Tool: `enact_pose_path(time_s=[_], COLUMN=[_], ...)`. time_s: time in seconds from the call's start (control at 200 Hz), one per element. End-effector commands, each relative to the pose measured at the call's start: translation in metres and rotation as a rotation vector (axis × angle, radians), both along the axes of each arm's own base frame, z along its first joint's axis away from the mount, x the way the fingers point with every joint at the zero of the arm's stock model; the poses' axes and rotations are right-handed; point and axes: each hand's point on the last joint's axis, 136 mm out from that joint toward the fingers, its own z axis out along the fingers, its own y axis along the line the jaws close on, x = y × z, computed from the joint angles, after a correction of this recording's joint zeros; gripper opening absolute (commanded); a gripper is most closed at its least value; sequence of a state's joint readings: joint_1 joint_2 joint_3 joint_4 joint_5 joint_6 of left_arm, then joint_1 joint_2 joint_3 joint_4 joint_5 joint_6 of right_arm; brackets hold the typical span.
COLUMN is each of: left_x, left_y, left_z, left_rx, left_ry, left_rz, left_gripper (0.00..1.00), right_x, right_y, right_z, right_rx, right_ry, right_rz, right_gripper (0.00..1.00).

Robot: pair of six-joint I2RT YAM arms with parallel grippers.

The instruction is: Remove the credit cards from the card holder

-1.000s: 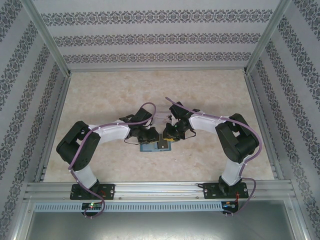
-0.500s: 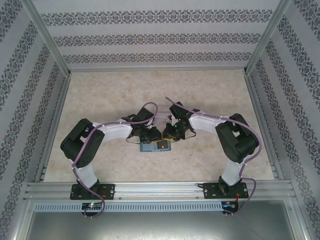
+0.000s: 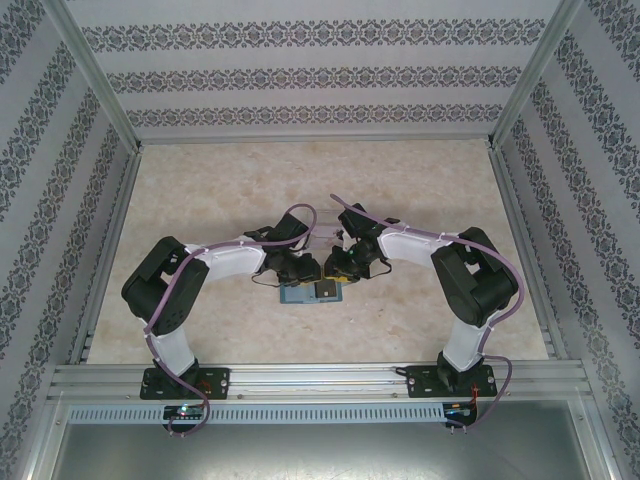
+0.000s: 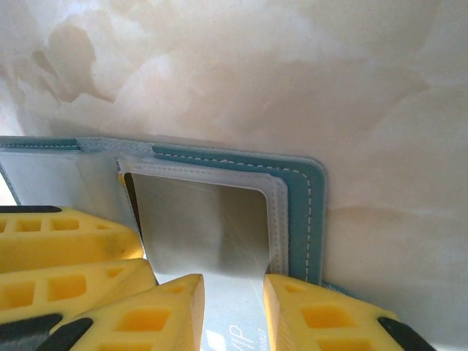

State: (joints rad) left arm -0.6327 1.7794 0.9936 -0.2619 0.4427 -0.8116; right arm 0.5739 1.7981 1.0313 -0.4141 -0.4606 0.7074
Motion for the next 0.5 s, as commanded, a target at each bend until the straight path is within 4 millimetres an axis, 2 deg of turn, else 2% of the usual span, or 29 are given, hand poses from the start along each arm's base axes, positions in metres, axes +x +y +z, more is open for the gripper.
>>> enact_pose_path(time_s=[0.0, 0.16, 0.33, 0.5], left_x=[-0.001, -0.001, 0.005, 0.007], left_y=[0.015, 0.014, 0.0, -0.008], left_z=[-0.005, -0.002, 0.015, 0.019], left_rx=[0.075, 0.066, -0.017, -0.057], left_ry=[0.01, 0.008, -0.023, -0.018], left_rz=[-0.005, -0.004, 0.004, 0.0], left_gripper=[0.25, 0.25, 0.24, 0.25], right_x=[-0.008, -0.008, -0.007, -0.007], right_y=[-0.014, -0.016, -0.013, -0.013], right_z=[-0.009, -0.008, -0.003, -0.004], right_rx=[-0.071, -0.074, -0.059, -0.057], right_ry=[0.012, 0.011, 0.003, 0.008], right_rz=[0.001, -0.003, -0.003, -0.002], right_gripper=[0.29, 0.3, 0.3, 0.3])
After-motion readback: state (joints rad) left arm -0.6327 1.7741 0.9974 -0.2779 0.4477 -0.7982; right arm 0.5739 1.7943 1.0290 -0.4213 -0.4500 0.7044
